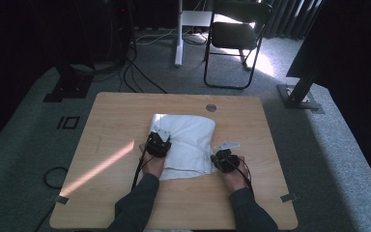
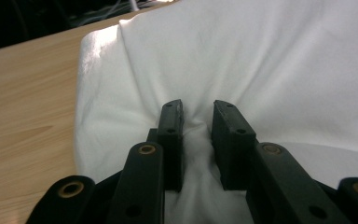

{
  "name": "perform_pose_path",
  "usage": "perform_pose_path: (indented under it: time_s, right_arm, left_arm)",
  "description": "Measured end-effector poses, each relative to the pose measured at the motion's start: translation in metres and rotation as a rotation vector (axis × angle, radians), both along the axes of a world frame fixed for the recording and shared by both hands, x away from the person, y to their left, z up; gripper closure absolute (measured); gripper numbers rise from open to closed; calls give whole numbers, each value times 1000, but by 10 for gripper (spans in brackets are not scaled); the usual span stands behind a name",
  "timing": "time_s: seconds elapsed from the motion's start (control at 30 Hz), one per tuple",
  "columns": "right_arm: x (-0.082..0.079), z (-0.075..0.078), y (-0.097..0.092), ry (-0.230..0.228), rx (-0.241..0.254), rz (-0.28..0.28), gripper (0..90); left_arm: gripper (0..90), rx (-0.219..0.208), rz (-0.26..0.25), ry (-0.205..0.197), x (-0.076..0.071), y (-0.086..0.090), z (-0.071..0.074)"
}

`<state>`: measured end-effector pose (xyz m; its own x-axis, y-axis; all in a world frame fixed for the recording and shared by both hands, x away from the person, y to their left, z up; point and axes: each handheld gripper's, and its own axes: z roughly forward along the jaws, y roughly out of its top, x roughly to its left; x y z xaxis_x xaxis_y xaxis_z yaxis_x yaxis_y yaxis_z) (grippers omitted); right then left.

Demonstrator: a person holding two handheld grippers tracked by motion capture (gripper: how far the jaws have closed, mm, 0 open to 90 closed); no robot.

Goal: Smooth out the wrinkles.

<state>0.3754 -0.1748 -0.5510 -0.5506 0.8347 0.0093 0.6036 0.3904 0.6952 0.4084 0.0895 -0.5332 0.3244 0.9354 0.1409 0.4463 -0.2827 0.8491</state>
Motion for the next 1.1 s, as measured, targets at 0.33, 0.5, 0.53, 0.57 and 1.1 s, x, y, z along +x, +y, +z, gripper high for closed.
perform_pose_path:
  time_s: [0.33, 0.5, 0.53, 0.57, 1.1]
  right_arm:
    - [-15, 22, 12, -147, 98, 79, 522]
    - [-12, 12, 24, -114, 41, 109, 513]
    - [-12, 9, 26, -107, 30, 107, 513]
    - [-11, 8, 26, -102, 21, 108, 513]
    - [-17, 4, 10, -79, 75, 64, 495]
  left_arm:
    - [580, -188, -163, -3, -44, 32, 26]
    - [572, -185, -208, 33, -69, 35, 7]
    - [573, -187, -213, 31, -74, 36, 5]
    - [571, -184, -220, 36, -78, 37, 3]
    - [534, -76, -257, 64, -115, 59, -9]
